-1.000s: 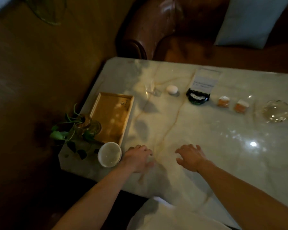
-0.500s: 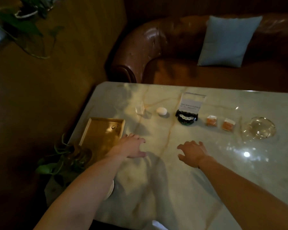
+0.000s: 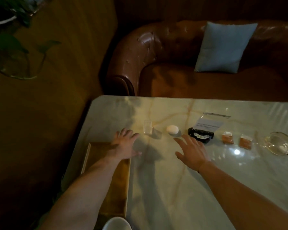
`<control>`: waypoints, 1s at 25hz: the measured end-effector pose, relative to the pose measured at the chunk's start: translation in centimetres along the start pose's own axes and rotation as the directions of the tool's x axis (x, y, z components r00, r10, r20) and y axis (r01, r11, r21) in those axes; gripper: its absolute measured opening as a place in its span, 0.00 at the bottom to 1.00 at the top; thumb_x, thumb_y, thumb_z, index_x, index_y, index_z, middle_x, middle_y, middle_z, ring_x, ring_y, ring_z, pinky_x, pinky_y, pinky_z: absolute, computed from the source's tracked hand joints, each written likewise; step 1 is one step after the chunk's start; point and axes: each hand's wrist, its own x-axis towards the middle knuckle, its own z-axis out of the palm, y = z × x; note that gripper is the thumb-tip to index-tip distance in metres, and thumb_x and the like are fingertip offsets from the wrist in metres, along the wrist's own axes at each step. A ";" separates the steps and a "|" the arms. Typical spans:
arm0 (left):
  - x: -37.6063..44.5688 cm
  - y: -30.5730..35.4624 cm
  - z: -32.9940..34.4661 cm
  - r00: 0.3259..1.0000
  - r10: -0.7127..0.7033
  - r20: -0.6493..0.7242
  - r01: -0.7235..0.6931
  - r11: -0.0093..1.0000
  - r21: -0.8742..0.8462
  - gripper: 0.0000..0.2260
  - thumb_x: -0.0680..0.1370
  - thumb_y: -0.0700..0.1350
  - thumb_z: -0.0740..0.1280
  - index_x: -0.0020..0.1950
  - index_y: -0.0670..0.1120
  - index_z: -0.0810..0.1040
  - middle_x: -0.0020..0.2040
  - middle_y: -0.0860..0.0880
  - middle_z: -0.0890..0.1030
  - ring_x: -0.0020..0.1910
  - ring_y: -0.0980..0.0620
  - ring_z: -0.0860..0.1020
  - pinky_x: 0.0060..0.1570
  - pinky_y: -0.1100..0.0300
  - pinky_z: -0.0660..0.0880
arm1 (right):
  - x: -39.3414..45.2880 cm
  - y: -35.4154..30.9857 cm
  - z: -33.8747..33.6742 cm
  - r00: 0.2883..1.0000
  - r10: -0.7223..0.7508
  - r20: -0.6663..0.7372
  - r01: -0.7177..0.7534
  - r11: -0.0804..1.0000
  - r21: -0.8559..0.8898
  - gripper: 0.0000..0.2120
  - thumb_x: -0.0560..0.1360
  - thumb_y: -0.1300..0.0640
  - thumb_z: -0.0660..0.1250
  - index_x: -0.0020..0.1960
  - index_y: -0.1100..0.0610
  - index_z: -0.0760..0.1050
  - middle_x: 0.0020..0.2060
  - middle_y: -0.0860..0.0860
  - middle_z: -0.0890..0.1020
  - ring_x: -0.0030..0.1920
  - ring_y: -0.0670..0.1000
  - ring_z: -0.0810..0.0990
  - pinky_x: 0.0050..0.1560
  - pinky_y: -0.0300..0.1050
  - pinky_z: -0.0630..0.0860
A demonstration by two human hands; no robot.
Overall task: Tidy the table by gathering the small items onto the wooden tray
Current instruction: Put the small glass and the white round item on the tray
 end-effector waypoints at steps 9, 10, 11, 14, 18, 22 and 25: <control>7.3 -2.1 2.9 0.998 0.000 -0.068 -0.014 0.977 -0.213 0.41 0.66 0.68 0.69 0.74 0.54 0.61 0.70 0.48 0.69 0.71 0.45 0.63 0.67 0.48 0.61 | 6.3 -0.9 1.2 0.998 0.065 0.011 -0.065 0.998 -0.015 0.30 0.77 0.38 0.58 0.76 0.43 0.53 0.75 0.52 0.61 0.71 0.56 0.63 0.69 0.56 0.65; 8.1 -2.1 3.3 0.997 0.004 -0.079 -0.022 0.973 -0.228 0.42 0.65 0.67 0.70 0.74 0.53 0.62 0.69 0.47 0.70 0.70 0.45 0.65 0.67 0.49 0.62 | 7.0 -0.8 1.5 0.998 0.068 0.016 -0.068 0.998 -0.013 0.30 0.77 0.39 0.58 0.76 0.43 0.53 0.75 0.52 0.60 0.72 0.57 0.62 0.70 0.56 0.64; 8.8 -2.1 3.6 0.996 0.007 -0.087 -0.028 0.970 -0.240 0.42 0.64 0.67 0.71 0.73 0.53 0.64 0.68 0.48 0.72 0.69 0.45 0.66 0.66 0.51 0.63 | 7.7 -0.8 1.7 0.997 0.073 0.021 -0.073 0.997 -0.009 0.30 0.78 0.40 0.58 0.76 0.43 0.52 0.75 0.52 0.59 0.73 0.57 0.61 0.71 0.56 0.63; 10.7 -2.3 4.0 0.995 0.002 -0.100 -0.031 0.957 -0.290 0.38 0.63 0.65 0.72 0.70 0.56 0.68 0.62 0.49 0.73 0.64 0.45 0.70 0.63 0.52 0.66 | 9.8 -0.4 2.6 0.995 0.092 0.027 -0.091 0.996 -0.012 0.31 0.78 0.44 0.60 0.77 0.44 0.50 0.77 0.52 0.56 0.76 0.56 0.56 0.72 0.57 0.60; 12.3 -1.8 3.9 0.991 0.005 -0.134 -0.057 0.920 -0.389 0.29 0.63 0.63 0.72 0.63 0.60 0.75 0.57 0.53 0.75 0.58 0.47 0.71 0.61 0.53 0.67 | 11.7 0.1 3.6 0.995 0.096 0.021 -0.096 0.995 -0.009 0.30 0.79 0.49 0.59 0.77 0.45 0.51 0.75 0.51 0.60 0.74 0.55 0.60 0.69 0.54 0.64; 13.1 -1.3 4.1 0.986 0.047 -0.158 -0.110 0.902 -0.418 0.24 0.64 0.61 0.72 0.59 0.58 0.78 0.53 0.53 0.75 0.56 0.47 0.70 0.60 0.53 0.65 | 12.6 -0.1 4.4 0.996 0.091 0.014 -0.091 0.996 -0.001 0.29 0.79 0.59 0.59 0.77 0.47 0.55 0.72 0.50 0.66 0.70 0.54 0.65 0.65 0.52 0.67; 13.3 -1.0 4.3 0.989 0.019 -0.149 -0.083 0.894 -0.439 0.21 0.65 0.60 0.72 0.57 0.57 0.79 0.53 0.54 0.75 0.56 0.47 0.70 0.59 0.53 0.65 | 12.4 -0.7 4.7 0.994 0.113 0.014 -0.113 0.993 0.024 0.28 0.79 0.57 0.59 0.77 0.49 0.55 0.73 0.50 0.65 0.70 0.54 0.65 0.63 0.52 0.68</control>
